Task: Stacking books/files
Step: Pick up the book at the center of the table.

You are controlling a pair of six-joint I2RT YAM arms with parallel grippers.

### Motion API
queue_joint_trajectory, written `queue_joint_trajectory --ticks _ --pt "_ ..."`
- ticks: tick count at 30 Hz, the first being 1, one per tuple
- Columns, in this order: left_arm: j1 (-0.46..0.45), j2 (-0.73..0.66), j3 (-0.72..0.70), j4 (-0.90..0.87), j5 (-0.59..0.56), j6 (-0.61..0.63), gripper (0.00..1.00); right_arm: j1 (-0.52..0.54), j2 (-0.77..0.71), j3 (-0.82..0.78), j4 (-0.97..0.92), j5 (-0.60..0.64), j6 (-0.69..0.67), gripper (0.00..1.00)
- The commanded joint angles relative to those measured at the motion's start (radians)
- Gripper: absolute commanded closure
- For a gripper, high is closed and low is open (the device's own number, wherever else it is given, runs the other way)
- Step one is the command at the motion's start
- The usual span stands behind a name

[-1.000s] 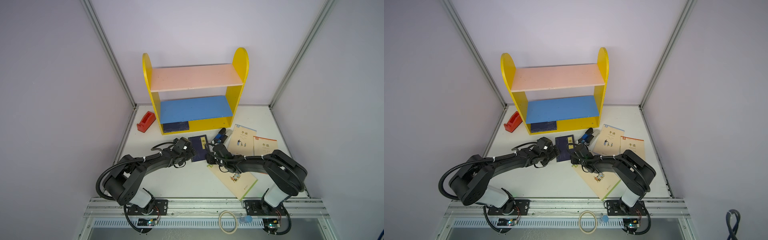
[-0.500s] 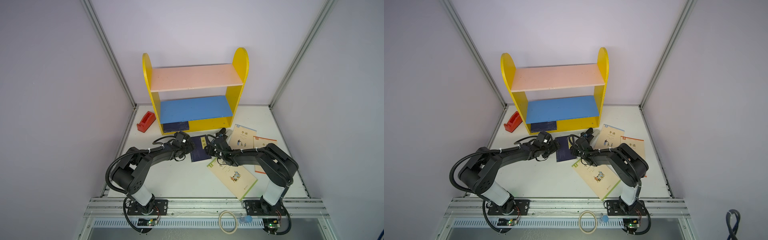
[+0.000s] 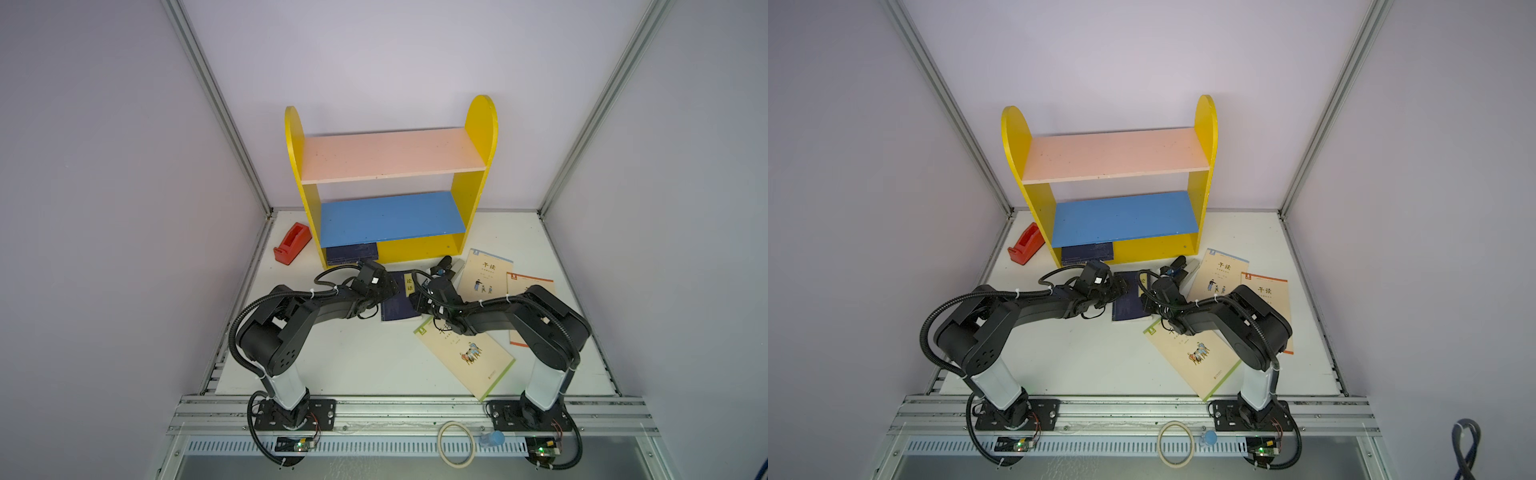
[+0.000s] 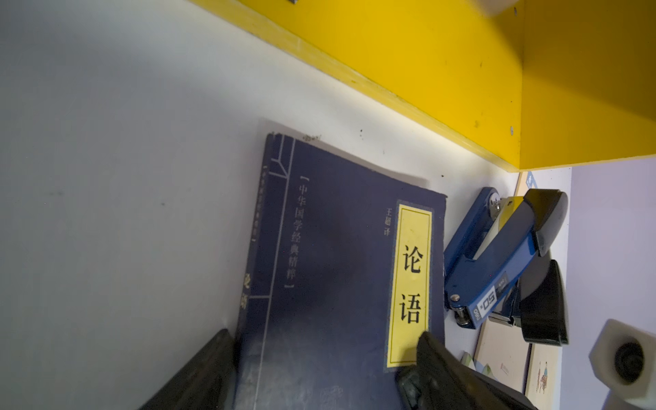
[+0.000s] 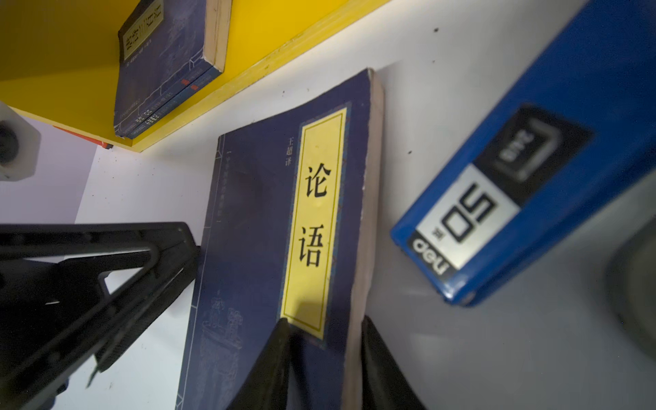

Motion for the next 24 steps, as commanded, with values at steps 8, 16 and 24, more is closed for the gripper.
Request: queue_joint_trajectory --ticks 8,16,24 --pt "0.015 0.007 -0.117 0.257 0.302 -0.095 0.17 0.012 0.019 -0.034 -0.160 -0.096 0.015 0.76" --pt "0.018 -0.012 -0.164 0.434 0.375 -0.134 0.17 0.005 0.021 -0.064 -0.090 -0.123 0.013 0.97" --pt "0.024 -0.067 -0.195 0.434 0.375 -0.131 0.16 -0.012 0.009 -0.089 0.035 -0.241 0.025 1.00"
